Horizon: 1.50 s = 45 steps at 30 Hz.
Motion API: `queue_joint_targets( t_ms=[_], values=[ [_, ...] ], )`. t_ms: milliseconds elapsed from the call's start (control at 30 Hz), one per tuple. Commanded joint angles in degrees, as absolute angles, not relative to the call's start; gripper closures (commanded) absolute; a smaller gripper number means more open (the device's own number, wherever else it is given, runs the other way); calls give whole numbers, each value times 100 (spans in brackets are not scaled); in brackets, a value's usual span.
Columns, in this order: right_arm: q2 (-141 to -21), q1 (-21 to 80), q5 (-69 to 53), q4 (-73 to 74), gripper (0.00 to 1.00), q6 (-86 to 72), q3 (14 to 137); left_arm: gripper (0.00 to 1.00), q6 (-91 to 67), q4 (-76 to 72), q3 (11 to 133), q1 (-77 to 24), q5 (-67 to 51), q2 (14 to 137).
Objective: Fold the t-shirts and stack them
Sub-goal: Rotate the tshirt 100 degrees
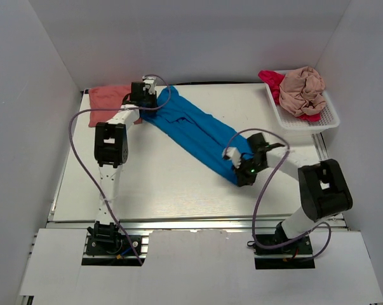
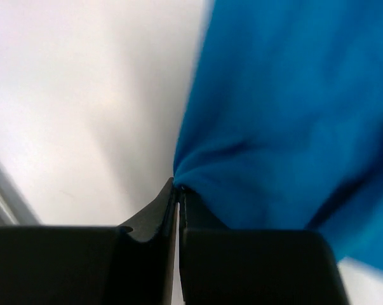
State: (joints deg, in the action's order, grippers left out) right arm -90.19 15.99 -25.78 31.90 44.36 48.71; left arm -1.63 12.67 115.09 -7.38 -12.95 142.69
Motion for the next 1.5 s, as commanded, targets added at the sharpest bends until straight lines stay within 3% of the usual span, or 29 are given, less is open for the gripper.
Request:
queue_joint_targets(
  t_ms=[0, 133, 400, 567, 800, 1033, 1067, 1100, 1133, 1167, 1200, 1233, 1267, 1333, 1367, 1467],
  values=[
    [-8947, 2529, -2514, 2473, 100, 4220, 4518, 100, -387, 1223, 11988, -922, -820, 14695],
    [-9447, 3311, -2522, 1917, 100, 3929, 4833, 100, -386, 800, 12329, -1177, -597, 14941],
    [-10845, 4630, -2364, 2188, 100, 3937, 6134, 100, -308, 299, 12981, -2187, -291, 15451],
    [-11328, 5070, -3312, 2470, 100, 3455, 6950, 100, -396, -228, 13499, -2706, 297, 15933],
    [-11795, 5993, -3401, 2320, 100, 3358, 7198, 100, -168, -861, 14115, -2944, 914, 16339],
    [-11804, 6301, -3665, 2627, 100, 3392, 7383, 100, -9, -1002, 14036, -2945, 1625, 16243],
    [-11778, 6328, -3656, 2680, 94, 3410, 7392, 100, -9, -1019, 14036, -2927, 1678, 16199],
    [-11743, 6398, -3639, 2733, 67, 3428, 7392, 100, -9, -1011, 14036, -2909, 1731, 16146],
    [-11655, 6433, -3586, 2838, 53, 3515, 7400, 99, -9, -1019, 14036, -2874, 1827, 15998],
    [-11593, 6460, -3534, 2865, 26, 3542, 7383, 87, -9, -1011, 14027, -2865, 1846, 15909],
    [-11523, 6486, -3455, 2830, 11, 3542, 7357, 78, 191, -1002, 14019, -2857, 1889, 15682],
    [-11357, 6486, -3280, 2743, 11, 3498, 7313, 66, 246, -993, 14019, -2848, 1890, 15558],
    [-11251, 6486, -3139, 2673, 11, 3455, 7295, 38, 316, -984, 13992, -2856, 1898, 15417],
    [-10918, 6486, -2736, 2549, 11, 3367, 7347, 7, 422, -949, 13931, -2856, 2029, 14927],
    [-10820, 6486, -2586, 2531, 11, 3323, 7417, 2, 474, -906, 13922, -2856, 2065, 14776],
    [-10311, 6486, -1787, 2400, 11, 2973, 7733, 2, 562, -642, 13887, -2786, 2214, 14093]
  ],
)
